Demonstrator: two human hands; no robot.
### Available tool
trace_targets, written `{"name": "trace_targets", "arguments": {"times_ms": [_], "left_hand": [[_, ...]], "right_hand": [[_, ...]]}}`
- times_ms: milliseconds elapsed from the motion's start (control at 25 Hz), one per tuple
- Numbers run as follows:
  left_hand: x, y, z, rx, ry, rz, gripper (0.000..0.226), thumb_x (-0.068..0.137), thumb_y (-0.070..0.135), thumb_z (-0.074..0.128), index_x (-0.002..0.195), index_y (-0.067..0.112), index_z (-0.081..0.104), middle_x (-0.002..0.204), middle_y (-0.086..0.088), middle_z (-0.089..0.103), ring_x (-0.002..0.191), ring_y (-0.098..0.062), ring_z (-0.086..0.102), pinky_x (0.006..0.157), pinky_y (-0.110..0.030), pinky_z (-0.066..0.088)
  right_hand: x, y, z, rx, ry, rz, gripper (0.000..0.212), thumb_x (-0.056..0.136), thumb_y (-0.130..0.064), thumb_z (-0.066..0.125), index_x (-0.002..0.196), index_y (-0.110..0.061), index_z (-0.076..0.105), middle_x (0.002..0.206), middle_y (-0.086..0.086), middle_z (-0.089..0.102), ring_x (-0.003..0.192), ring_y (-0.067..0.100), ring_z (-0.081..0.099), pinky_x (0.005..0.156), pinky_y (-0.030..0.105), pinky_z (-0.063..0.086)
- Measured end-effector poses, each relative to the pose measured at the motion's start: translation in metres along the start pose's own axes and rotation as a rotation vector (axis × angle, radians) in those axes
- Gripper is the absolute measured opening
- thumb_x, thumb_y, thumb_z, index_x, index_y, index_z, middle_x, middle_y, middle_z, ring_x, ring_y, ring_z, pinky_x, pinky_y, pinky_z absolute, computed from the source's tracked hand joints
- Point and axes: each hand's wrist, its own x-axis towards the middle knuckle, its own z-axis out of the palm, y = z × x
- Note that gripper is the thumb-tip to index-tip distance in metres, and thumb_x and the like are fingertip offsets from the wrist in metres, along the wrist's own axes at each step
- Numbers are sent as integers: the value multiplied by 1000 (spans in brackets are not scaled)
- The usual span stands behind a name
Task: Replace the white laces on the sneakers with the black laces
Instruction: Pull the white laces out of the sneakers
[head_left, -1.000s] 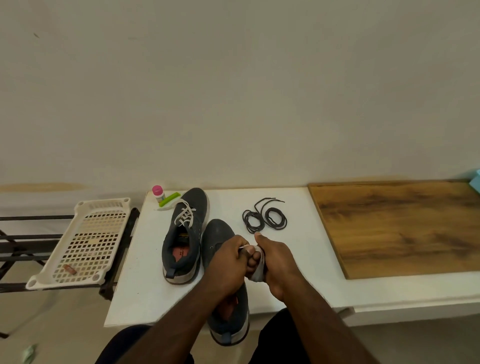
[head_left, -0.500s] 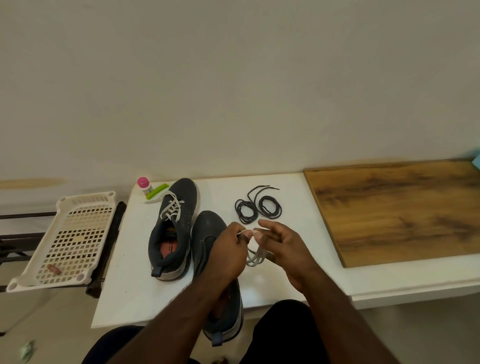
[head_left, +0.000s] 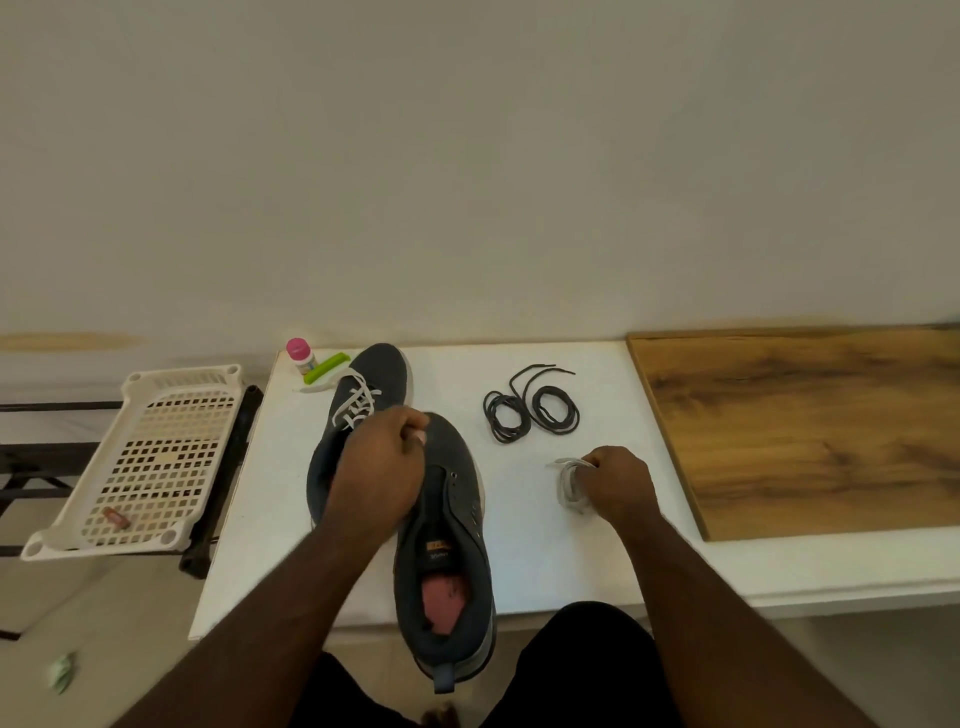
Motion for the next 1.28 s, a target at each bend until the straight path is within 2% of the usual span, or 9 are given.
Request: {"name": "trace_targets", "arguments": {"times_ms": [200, 320, 400, 520, 760, 920, 1000, 1080, 1280], "left_hand": [[6, -43, -40, 160, 203, -108, 39, 88, 10, 62, 127, 15, 60, 129, -10, 57, 120, -29, 51, 99, -41, 42], [14, -64, -46, 59, 24, -408, 59, 87, 20, 67, 141, 14, 43, 135, -18, 52, 118, -36, 53, 99, -49, 48], [12, -66, -43, -7, -165, -535, 57, 89, 21, 67, 139, 10, 41, 124, -19, 58, 107, -36, 60, 90, -50, 55], [6, -64, -46, 25, -163, -504, 44, 90, 23, 67, 128, 8, 50, 110, -16, 62, 97, -34, 63, 84, -49, 58], [10, -49, -113, 24, -51, -346, 19, 90, 14, 57, 108, 11, 58, 94, -16, 66, 82, -33, 64, 73, -42, 55], [-6, -28, -135, 23, -24, -314, 22, 87, 10, 55, 109, 14, 56, 89, -11, 63, 79, -29, 61, 75, -42, 55], [-26, -13, -125, 6, -93, -284, 21, 89, 13, 52, 111, 16, 52, 94, -8, 61, 86, -26, 59, 78, -40, 55], [-51, 2, -97, 15, -151, -243, 19, 89, 22, 53, 106, 18, 48, 95, -3, 58, 87, -21, 57, 72, -33, 49], [-86, -1, -22, 25, -338, -213, 38, 88, 34, 58, 122, 19, 49, 117, -4, 62, 96, -17, 58, 87, -33, 49]], "right_hand": [[-13, -8, -6, -131, 84, 54, 53, 86, -27, 62, 139, -20, 55, 138, 5, 56, 130, 30, 48, 105, 45, 43], [-54, -36, -10, 41, 137, -72, 53, 85, -25, 64, 137, -20, 55, 129, 6, 61, 116, 25, 55, 98, 41, 45], [-92, -58, -3, 338, -236, -40, 51, 85, -29, 70, 133, -23, 55, 114, 2, 67, 95, 17, 62, 82, 36, 53], [-140, -72, 25, 213, -561, -75, 77, 81, -39, 71, 147, -38, 32, 122, -2, 60, 103, 18, 63, 77, 32, 53], [-140, -114, 74, 127, -327, -191, 64, 86, -30, 59, 145, -22, 37, 119, 6, 65, 105, 24, 64, 93, 39, 54], [-146, -152, 70, 348, -441, -172, 59, 93, -39, 65, 145, -26, 42, 133, 4, 60, 112, 26, 62, 88, 41, 58], [-145, -156, 40, 617, -317, -133, 39, 97, -40, 61, 133, -24, 56, 122, 3, 66, 101, 20, 65, 85, 44, 60], [-144, -150, 4, 864, -382, -121, 30, 96, -44, 62, 121, -27, 61, 114, -1, 68, 98, 18, 66, 78, 40, 62], [-140, -104, -5, 567, -382, -79, 56, 78, -16, 82, 125, -24, 51, 109, 0, 68, 93, 18, 69, 73, 39, 62]]}}
